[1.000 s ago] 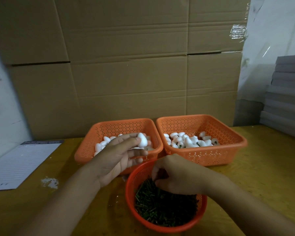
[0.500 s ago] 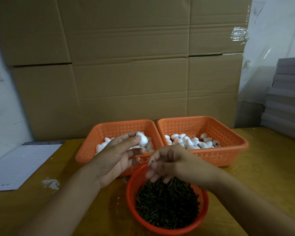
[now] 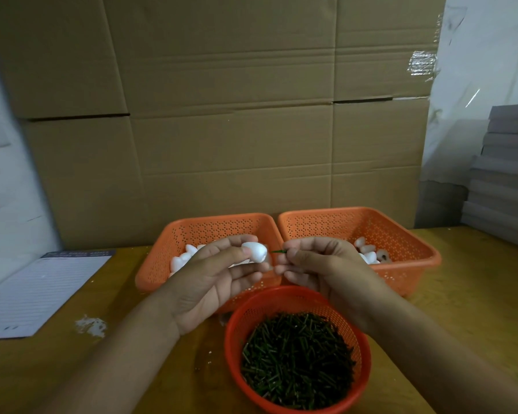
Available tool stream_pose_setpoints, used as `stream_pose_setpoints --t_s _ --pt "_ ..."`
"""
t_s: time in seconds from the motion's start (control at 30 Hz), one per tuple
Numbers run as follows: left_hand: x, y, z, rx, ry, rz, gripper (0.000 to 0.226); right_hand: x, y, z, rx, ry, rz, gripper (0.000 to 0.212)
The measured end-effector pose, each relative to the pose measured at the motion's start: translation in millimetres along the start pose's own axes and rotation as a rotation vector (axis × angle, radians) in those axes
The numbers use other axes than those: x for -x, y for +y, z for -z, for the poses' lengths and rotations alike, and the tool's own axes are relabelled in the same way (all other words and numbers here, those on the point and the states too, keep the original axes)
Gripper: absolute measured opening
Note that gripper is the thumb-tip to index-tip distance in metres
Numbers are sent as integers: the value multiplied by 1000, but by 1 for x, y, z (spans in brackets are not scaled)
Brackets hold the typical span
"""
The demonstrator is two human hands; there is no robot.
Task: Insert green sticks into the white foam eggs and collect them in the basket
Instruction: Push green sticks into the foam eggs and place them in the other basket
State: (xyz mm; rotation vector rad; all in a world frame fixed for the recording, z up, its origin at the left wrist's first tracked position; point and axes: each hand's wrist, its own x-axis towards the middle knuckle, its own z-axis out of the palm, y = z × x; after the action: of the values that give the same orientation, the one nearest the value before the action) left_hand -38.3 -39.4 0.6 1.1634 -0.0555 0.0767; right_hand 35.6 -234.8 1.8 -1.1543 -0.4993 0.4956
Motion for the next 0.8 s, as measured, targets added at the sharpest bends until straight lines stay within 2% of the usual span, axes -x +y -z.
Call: stream_pose_setpoints --t_s 0.17,0.33,0.7,0.8 --pt "1 1 -1 -11 10 -2 36 3 0 -3 49 45 27 6" --pt "2 0 -4 -48 27 -13 46 9 -5 -7 252 103 105 7" --pt "4 -2 -5 -120 -4 -22 27 12 -4 -11 374 100 146 10" --pt "4 -2 -7 -131 3 -27 30 12 -3 -12 389 96 162 11"
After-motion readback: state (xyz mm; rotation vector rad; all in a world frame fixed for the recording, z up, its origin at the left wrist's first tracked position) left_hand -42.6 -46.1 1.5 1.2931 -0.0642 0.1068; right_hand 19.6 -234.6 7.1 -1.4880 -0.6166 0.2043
